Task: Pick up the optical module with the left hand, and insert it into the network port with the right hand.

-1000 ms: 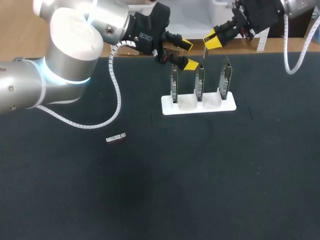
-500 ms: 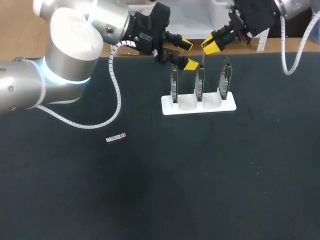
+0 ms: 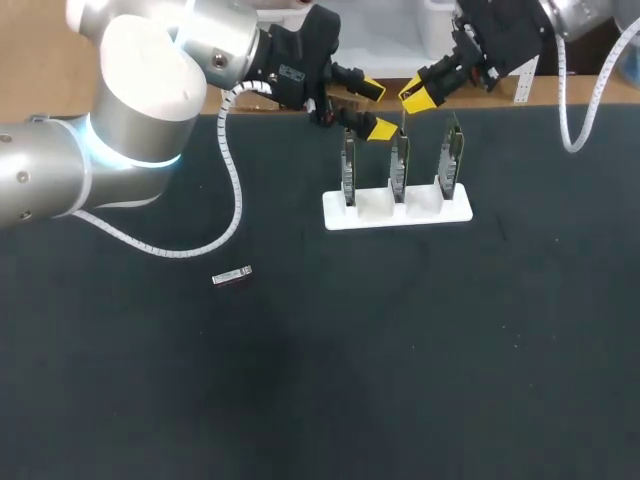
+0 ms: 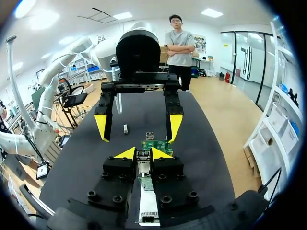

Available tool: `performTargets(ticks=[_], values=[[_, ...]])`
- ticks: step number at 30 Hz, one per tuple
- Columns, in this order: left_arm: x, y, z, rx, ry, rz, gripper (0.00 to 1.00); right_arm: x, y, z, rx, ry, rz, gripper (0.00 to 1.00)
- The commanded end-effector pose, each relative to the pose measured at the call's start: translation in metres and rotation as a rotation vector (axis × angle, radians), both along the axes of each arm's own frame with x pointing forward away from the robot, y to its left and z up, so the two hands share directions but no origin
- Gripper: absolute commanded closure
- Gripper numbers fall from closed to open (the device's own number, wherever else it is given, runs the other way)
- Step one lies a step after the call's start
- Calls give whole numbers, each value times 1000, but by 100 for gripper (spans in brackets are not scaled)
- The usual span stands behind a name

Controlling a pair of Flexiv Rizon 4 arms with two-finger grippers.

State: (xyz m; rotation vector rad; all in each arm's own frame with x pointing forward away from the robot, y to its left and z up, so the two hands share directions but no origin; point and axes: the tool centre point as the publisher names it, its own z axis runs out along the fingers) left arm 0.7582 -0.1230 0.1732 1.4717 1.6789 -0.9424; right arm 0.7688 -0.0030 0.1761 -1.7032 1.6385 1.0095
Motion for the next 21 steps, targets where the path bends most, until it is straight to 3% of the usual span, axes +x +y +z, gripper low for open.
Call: performTargets(ticks=[1,21], values=[[3,-1,1,7,5,-3,0,1,2,-1,-6,0,-1,100],[3,-1,1,7,5,-3,0,11,3,-5,-15,-10,-8,100]])
